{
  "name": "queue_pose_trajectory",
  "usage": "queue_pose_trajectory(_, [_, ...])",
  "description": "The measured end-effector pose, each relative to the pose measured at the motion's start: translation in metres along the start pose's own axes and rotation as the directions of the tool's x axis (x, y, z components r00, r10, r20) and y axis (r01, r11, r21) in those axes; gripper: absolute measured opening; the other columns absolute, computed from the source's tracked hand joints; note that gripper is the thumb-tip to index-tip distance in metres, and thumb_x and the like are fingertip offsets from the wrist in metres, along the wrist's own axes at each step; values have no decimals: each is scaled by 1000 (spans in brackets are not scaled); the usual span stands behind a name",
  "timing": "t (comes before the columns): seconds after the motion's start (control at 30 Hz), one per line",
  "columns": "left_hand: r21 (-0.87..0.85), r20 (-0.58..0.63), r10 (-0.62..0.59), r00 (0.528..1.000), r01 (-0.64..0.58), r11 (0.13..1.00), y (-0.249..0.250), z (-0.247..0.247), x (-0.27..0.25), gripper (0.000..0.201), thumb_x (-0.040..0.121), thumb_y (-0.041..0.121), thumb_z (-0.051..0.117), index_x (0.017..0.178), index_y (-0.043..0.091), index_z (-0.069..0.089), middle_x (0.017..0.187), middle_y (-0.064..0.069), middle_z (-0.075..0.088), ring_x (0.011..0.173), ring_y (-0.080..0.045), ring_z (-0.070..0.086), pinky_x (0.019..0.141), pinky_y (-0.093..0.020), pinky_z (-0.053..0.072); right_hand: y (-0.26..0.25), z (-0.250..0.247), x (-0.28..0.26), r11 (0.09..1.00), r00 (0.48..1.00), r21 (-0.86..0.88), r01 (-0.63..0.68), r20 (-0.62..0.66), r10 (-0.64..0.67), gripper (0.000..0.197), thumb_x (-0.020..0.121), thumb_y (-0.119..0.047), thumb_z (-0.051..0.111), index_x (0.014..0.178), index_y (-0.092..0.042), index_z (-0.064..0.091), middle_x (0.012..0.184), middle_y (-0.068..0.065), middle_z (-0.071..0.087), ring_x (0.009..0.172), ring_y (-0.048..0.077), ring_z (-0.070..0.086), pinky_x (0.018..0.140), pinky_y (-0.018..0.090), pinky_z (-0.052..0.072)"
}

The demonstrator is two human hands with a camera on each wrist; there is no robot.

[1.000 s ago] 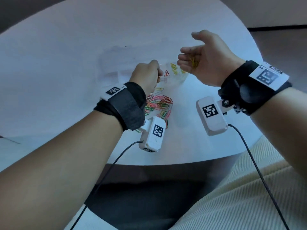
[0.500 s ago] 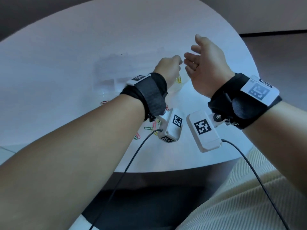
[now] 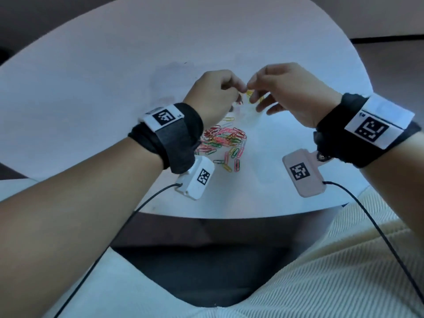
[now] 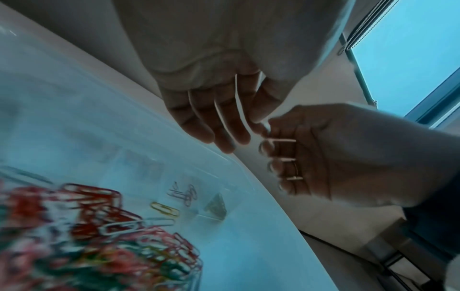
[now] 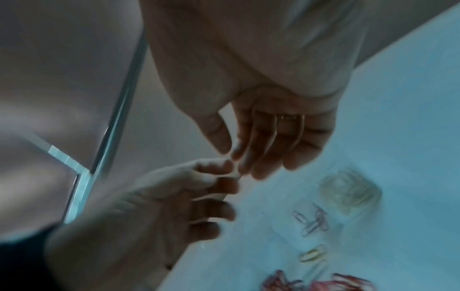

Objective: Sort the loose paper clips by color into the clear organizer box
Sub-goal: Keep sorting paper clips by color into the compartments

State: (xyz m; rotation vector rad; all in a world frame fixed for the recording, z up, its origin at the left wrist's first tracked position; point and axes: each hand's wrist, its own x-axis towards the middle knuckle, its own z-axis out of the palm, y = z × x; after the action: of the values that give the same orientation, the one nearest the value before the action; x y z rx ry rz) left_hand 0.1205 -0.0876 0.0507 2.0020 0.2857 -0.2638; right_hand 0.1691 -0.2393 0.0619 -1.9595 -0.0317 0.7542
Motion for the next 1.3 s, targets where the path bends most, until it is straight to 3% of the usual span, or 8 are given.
queue_pose_trajectory(0.17, [99, 3, -29, 1000, 29, 995, -18, -33, -43, 26, 88, 6, 47, 85, 21, 67, 80, 4, 69, 66, -13, 62, 56, -18, 48, 12, 17, -27, 947, 994, -321, 17, 106, 18, 9, 93, -23, 58, 92, -20, 67, 88, 0, 73, 69, 13, 65, 65, 29, 48])
queue_pose_trajectory(0.33, [446, 146, -21, 989, -47, 894, -47, -56, -89, 19, 86, 16, 54, 85, 31, 66, 76, 18, 62, 66, 3, 54, 63, -21, 40, 12, 32, -58, 943, 996, -329, 54, 84, -28, 12, 91, -24, 60, 98, -20, 69, 90, -2, 74, 75, 14, 70, 65, 27, 47])
queue_pose_trajectory(0.4, [540, 177, -43, 983, -61, 839, -60, -62, -99, 16, 88, 21, 56, 90, 31, 68, 75, 20, 58, 68, 0, 53, 67, -24, 40, 13, 41, -69, 953, 994, -299, 56, 101, -27, 12, 91, -25, 61, 98, -21, 69, 88, -5, 74, 74, 12, 70, 65, 25, 48])
queue_pose_trajectory(0.5, [551, 150, -53, 987, -39, 833, -75, -63, -101, 16, 89, 33, 60, 102, 29, 68, 79, 14, 63, 79, -13, 59, 77, -31, 48, 20, 58, -76, 955, 987, -293, 42, 159, 5, 11, 91, -25, 62, 100, -22, 69, 86, -6, 74, 74, 11, 70, 65, 23, 48])
queue_pose_trajectory(0.67, [634, 216, -68, 974, -87, 769, -89, -52, -84, 22, 85, 46, 64, 102, 32, 66, 91, 10, 67, 85, -17, 60, 71, -29, 44, 42, 81, -71, 854, 967, -508, 109, 254, 28, 17, 91, -25, 62, 106, -24, 70, 86, -7, 70, 80, 12, 65, 63, 20, 43])
queue_pose_trajectory(0.8, [694, 312, -67, 948, -179, 698, -98, -49, -75, 22, 86, 43, 64, 104, 31, 64, 95, 11, 68, 86, -16, 57, 69, -28, 41, 59, 71, -51, 725, 989, -677, 125, 145, -36, 24, 89, -12, 57, 104, -22, 73, 99, 0, 69, 94, 20, 62, 74, 25, 43])
queue_pose_trajectory(0.9, [690, 362, -56, 931, -227, 687, -103, -45, -69, 23, 87, 40, 64, 108, 31, 64, 101, 12, 67, 92, -15, 57, 73, -29, 43, 73, 60, -31, 678, 998, -734, 32, 60, 18, 19, 85, -12, 63, 97, -21, 74, 98, 3, 70, 84, 21, 59, 72, 25, 42])
queue_pose_trajectory(1.3, [745, 336, -52, 940, -232, 626, -124, -25, -62, 21, 86, 43, 58, 100, 29, 65, 101, 8, 65, 92, -19, 58, 70, -28, 39, 84, 67, -12, 741, 988, -671, 12, 121, 94, 30, 65, -31, 89, 87, -22, 72, 82, -5, 66, 77, 15, 61, 58, 23, 40])
